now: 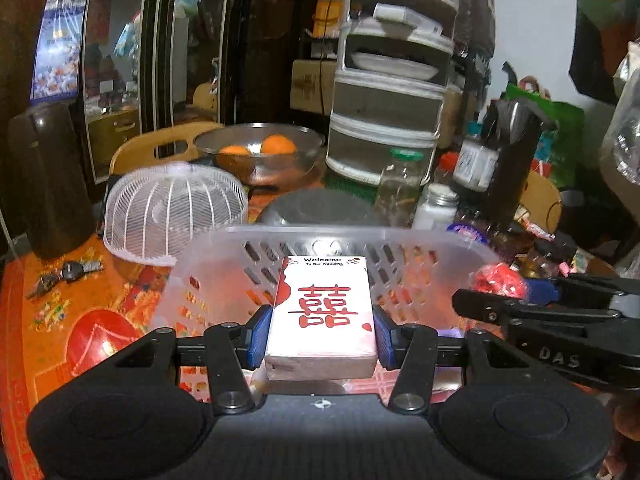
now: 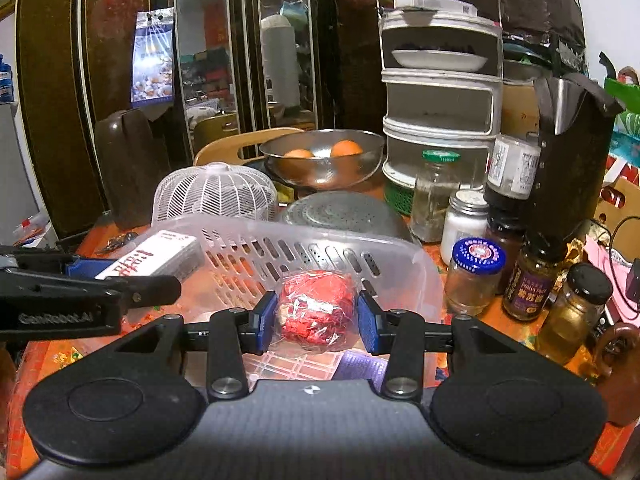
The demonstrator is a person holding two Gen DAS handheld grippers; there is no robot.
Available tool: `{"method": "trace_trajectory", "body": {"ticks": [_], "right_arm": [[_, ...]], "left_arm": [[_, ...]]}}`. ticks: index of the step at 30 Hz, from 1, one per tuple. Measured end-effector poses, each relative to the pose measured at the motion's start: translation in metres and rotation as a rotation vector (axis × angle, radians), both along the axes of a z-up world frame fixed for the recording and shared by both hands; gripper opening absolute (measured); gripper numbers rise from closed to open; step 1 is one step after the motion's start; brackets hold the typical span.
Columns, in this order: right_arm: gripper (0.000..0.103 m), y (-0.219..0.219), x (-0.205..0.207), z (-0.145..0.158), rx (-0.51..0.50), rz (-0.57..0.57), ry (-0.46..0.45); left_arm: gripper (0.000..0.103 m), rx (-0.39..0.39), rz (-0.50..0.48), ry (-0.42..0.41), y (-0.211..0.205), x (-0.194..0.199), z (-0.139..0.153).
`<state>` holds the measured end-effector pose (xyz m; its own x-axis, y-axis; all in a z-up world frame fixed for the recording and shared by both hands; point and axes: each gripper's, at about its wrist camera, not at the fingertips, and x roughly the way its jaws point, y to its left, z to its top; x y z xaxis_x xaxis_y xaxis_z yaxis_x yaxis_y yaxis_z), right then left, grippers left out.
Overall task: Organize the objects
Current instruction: 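Carry wedding box and red bag over the basket and open both tools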
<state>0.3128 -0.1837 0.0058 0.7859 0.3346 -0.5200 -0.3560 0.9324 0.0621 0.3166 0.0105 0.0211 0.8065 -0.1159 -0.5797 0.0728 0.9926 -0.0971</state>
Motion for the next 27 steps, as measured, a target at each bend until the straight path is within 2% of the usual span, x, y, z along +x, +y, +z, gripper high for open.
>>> {"method": "trace_trajectory", "body": {"ticks": [8,12,15,17,18,19,20,22,27], "right_arm": [[0.046,0.006,0.004,-0.011,-0.038,0.006,0.035],[0.051,0.006,0.004,-0.013,-0.040,0.006,0.044],[0.053,0.004,0.003,-0.014,-0.037,-0.003,0.036],[0.065,0.002,0.002,-0.013,-0.026,-0.003,0.033],[0.080,0.002,-0.001,-0.012,-0.030,-0.012,0.017],[0.087,0.001,-0.003,-0.011,-0.033,-0.025,-0.004],[0.088,0.000,-0.008,-0.008,-0.032,-0.030,-0.027],[0.102,-0.005,-0.016,-0.001,-0.017,-0.044,-0.057],[0.103,-0.024,-0.049,0.015,0.055,-0.040,-0.125]], "left_arm": [[0.055,0.023,0.003,0.038,-0.004,0.007,-0.015],[0.055,0.059,0.006,0.037,-0.007,0.006,-0.019],[0.062,0.054,0.008,0.027,-0.007,0.004,-0.019],[0.079,0.052,0.012,0.008,-0.006,0.002,-0.017],[0.082,0.063,0.023,-0.007,-0.006,-0.001,-0.015],[0.088,0.077,0.031,-0.022,-0.006,-0.003,-0.013],[0.093,0.086,0.033,-0.038,-0.006,-0.006,-0.011],[0.098,0.083,0.032,-0.068,-0.003,-0.016,-0.006],[0.103,0.033,0.004,-0.164,0.013,-0.067,0.008]]}}
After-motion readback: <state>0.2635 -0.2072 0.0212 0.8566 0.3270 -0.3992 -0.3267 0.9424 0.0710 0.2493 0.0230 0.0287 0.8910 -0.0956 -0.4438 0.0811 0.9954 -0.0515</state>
